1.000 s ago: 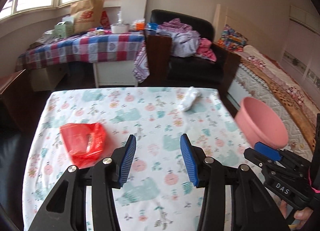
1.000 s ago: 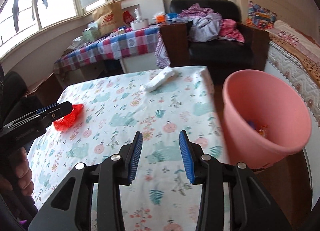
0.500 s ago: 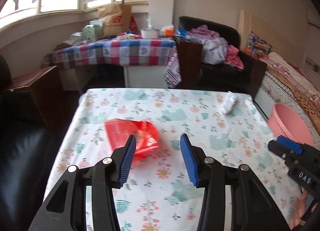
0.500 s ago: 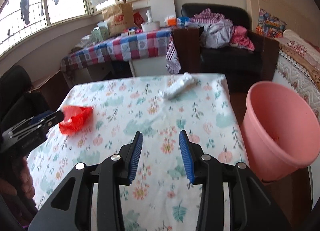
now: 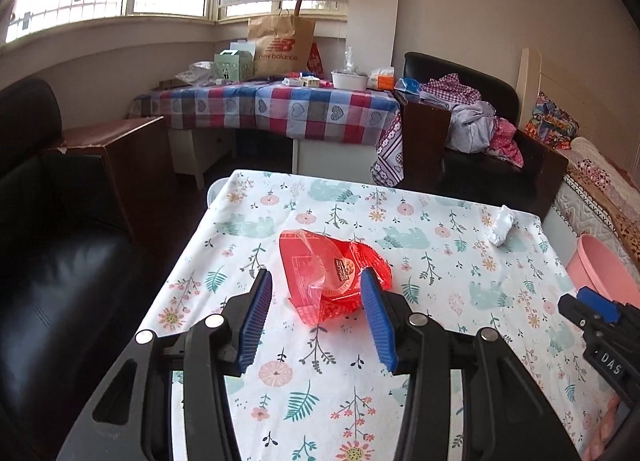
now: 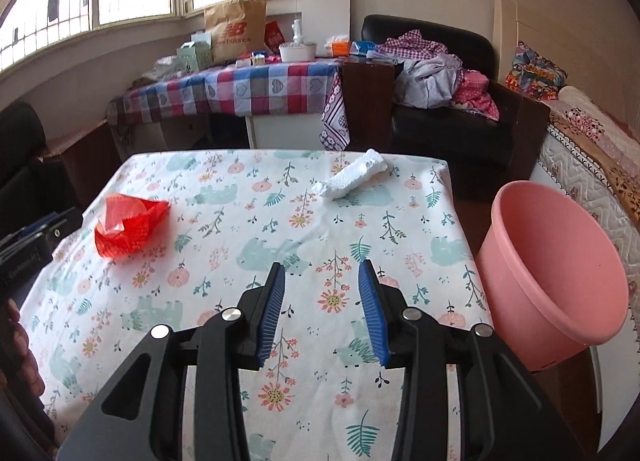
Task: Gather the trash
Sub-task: 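Move both grippers back over the table toward the red bag and tissue, then grasp the red bag with the left gripper while the right gripper grasps the white tissue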
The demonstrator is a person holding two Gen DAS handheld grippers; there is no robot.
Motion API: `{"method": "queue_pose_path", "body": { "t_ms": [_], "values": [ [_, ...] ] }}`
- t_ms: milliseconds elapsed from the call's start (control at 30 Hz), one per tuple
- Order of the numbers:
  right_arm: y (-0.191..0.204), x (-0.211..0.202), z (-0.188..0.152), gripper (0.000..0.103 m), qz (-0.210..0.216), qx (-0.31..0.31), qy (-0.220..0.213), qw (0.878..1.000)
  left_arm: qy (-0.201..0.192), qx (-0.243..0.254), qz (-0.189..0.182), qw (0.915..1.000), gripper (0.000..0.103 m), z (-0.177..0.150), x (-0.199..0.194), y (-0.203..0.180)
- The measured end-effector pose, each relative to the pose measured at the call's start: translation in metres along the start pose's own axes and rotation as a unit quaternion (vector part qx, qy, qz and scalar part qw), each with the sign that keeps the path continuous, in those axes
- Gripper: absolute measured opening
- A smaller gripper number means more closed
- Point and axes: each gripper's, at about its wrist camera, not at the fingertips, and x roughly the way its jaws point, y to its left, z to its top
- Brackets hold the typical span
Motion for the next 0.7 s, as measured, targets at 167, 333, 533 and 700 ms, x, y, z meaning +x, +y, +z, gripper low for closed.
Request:
{"method": "queue_pose_path", "body": {
  "t_ms": [167, 333, 533, 700],
  "values": [
    [0.001, 0.002, 0.000, 0.039, -0.019, 0.002, 0.006, 1.000, 0.010, -0.002, -0.020, 0.9998, 0.045, 0.002, 0.004, -0.001],
    [0.001, 0.006, 0.000, 0.039, -0.005, 0.001, 0.014, 1.000, 0.060, -0.034, -0.037, 0.9969, 0.045, 0.006, 0.025, 0.018],
    [-0.004, 0.016, -0.001, 0.039, 0.009, 0.016, 0.037, 0.999, 0.079, -0.084, -0.063, 0.9913, 0.045, 0.025, 0.041, 0.037],
    [-0.001, 0.018, -0.001, 0.039, 0.018, 0.012, 0.041, 0.999, 0.097, -0.079, -0.077, 0.9891, 0.038, 0.025, 0.056, 0.028]
  ]
}}
